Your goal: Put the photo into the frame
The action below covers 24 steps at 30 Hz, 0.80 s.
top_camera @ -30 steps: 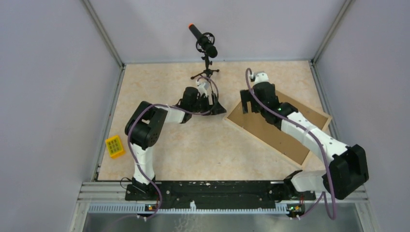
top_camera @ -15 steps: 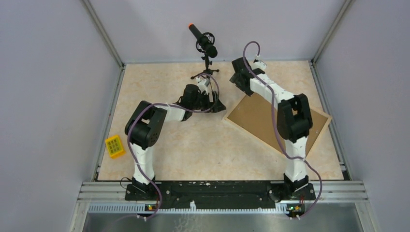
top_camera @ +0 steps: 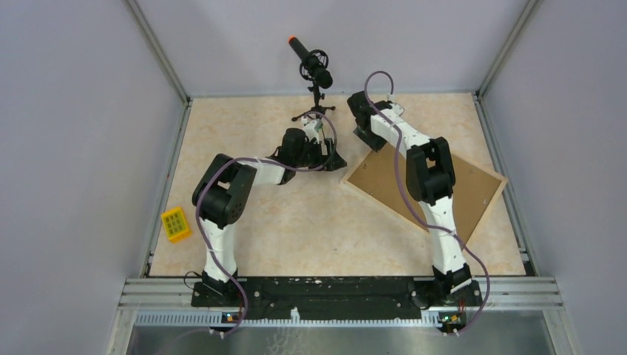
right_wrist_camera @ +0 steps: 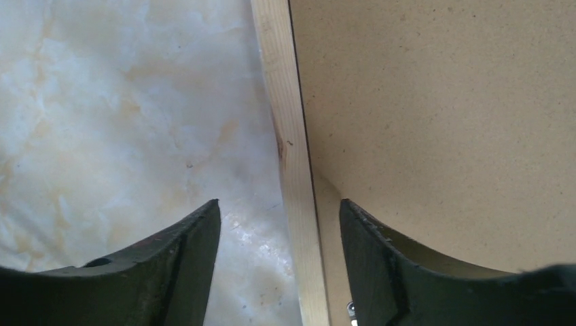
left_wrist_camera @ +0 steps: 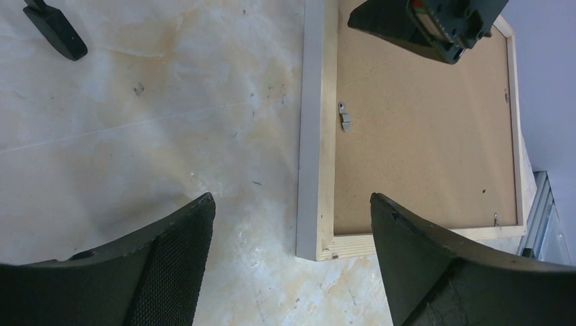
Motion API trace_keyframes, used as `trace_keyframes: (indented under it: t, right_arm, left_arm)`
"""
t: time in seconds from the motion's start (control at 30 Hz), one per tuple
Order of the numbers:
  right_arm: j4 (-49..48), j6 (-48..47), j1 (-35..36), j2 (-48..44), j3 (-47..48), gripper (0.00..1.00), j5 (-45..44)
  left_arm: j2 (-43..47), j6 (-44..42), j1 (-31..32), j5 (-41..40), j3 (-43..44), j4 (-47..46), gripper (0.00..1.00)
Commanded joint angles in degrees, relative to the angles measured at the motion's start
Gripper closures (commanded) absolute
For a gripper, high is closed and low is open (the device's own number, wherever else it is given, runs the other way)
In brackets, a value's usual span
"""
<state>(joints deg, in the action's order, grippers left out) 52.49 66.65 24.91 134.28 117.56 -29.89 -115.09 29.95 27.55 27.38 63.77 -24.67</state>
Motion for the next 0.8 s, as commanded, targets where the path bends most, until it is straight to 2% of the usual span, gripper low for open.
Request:
trace_keyframes:
  t: [0.0,0.2,0.33,0.37,0.63,0.77]
  right_arm:
    - [-2.6,-0.6,-0.9,-0.1,-1.2,0.40,-1.5]
    - [-4.0,-3.0,-1.2,2.6,-0.2,0.67,-0.3]
    - [-4.2,-6.2,-0.7,2.6,-0.6,0.98,0.9]
    - [-4.3,-6.9,-0.2,2.2,-1.9,1.00,0.5]
    - [-14.1,-16.9,5.2,-7.4,-17.2,1.00,-2.3]
    - [-19.6,-20.3,6.6,-13.0,-25.8,1.00,0.7]
  left_arm:
    - [-1.7,-0.3,0.4,-0.2,2.4,-0.4,0.13]
    - [-2.4,-0.2,0.4,-0.2,2.9,0.2,0.13]
    - [-3.5,0.4,0.8,1.0,4.0,1.0,0.15]
    - [-3.6,0.7,1.1,1.4,3.9,0.7,0.15]
    - [-3.0,4.4,2.8,1.5,0.8,-0.6,0.23]
    - [-0.2,5.2,3.3,0.3,-2.0,-2.1,0.26]
